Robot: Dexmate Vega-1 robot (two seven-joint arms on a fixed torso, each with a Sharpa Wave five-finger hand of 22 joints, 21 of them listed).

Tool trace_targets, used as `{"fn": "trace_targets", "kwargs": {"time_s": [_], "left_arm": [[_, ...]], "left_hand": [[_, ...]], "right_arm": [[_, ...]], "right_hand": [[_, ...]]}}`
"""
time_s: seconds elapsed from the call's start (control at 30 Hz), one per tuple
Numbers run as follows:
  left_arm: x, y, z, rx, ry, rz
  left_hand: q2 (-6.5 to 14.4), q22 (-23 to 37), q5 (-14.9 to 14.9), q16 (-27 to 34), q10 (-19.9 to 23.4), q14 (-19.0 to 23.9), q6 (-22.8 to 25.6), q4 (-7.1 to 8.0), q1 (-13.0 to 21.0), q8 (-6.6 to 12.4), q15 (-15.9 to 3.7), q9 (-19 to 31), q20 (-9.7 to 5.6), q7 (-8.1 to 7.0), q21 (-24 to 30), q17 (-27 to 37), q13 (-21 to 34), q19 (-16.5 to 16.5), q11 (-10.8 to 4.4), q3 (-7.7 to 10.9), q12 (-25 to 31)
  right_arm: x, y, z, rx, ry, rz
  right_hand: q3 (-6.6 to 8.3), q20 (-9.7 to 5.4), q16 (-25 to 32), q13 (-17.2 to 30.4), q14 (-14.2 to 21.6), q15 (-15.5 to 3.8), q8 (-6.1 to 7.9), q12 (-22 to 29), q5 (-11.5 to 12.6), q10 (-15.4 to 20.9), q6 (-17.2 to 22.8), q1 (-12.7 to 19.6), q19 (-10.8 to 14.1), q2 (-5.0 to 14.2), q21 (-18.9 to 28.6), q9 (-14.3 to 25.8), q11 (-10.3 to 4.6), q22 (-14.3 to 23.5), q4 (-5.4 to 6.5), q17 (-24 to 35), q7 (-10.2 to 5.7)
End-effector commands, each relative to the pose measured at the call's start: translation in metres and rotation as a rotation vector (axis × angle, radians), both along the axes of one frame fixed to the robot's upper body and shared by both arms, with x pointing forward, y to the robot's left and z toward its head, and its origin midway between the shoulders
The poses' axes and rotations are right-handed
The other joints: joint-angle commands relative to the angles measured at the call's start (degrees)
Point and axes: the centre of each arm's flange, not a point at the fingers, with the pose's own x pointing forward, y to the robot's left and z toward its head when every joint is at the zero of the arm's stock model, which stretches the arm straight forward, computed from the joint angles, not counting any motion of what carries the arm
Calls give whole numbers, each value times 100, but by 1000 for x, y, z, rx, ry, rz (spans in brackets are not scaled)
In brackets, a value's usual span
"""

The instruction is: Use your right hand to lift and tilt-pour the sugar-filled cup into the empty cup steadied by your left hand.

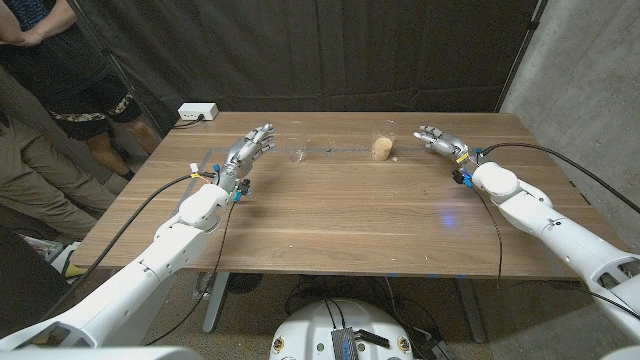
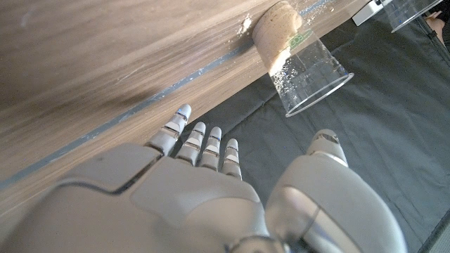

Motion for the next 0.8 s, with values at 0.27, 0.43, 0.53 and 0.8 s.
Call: {"fn": "trace_targets", "kwargs": {"time_s": [0.27,0.43,0.53,0.8], "left_arm": [[-6,-6,3,14,7,9],[-6,-7,3,27,20,8],[-6,-8,3,29,22,9],[-5,-11,4,32,24,8]], "left_hand": [[10,19,11,-5,35,43,44,7,19,-32,-526,25,-18,-8,-28,22,3,34,-10,36,-12],[9,19,11,-6,36,45,51,6,16,-36,-526,26,-16,-15,-30,22,2,37,-15,42,-14],[8,20,11,-6,39,48,51,5,14,-42,-505,27,-20,-14,-31,22,2,42,-22,47,-16],[4,20,10,-9,49,52,60,1,6,-57,-522,29,-18,-8,-42,22,1,41,-3,62,-19]], "right_arm": [[14,-26,0,-114,53,-40],[19,-29,-3,-146,33,-44],[20,-30,-5,-144,19,-56],[21,-28,-7,-140,20,-83]], "right_hand": [[10,-80,54,18,130,-472,54,90,59,118,17,10,107,-48,61,28,-94,7,-20,13,-44],[-97,-249,121,25,334,-570,46,166,98,242,-88,-196,315,-144,141,28,-224,11,36,31,-196],[-148,-279,104,27,317,-576,33,166,118,223,-157,-277,332,-200,144,28,-225,12,55,35,-235],[-244,-241,-34,32,-79,-361,36,72,206,-97,-301,-419,89,-301,43,28,-127,9,69,33,-217]]}}
